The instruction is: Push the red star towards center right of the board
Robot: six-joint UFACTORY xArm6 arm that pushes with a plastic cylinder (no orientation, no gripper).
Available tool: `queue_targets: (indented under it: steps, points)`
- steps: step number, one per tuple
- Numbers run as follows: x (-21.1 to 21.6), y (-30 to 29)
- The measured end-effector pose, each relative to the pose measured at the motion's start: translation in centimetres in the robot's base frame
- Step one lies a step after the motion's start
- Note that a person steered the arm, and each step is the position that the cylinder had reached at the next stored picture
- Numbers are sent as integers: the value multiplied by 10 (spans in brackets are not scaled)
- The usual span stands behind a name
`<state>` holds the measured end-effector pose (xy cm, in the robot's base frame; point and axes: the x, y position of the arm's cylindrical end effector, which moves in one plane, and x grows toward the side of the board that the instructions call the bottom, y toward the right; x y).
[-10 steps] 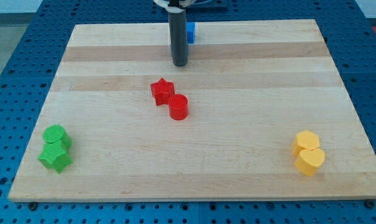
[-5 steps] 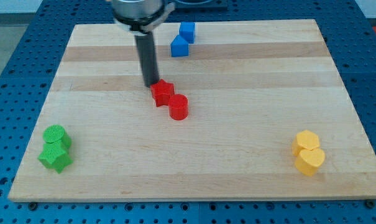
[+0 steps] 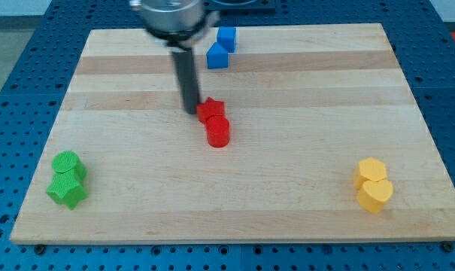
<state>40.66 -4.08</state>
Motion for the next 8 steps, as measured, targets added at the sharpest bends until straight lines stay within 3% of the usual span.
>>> queue_targets:
  steps: [1, 2, 4, 5, 6, 7, 8]
  points:
    - [2, 12]
    - [30, -2]
    - [28, 93]
    - [45, 154]
    - [82, 160]
    - [59, 181]
    - [27, 161]
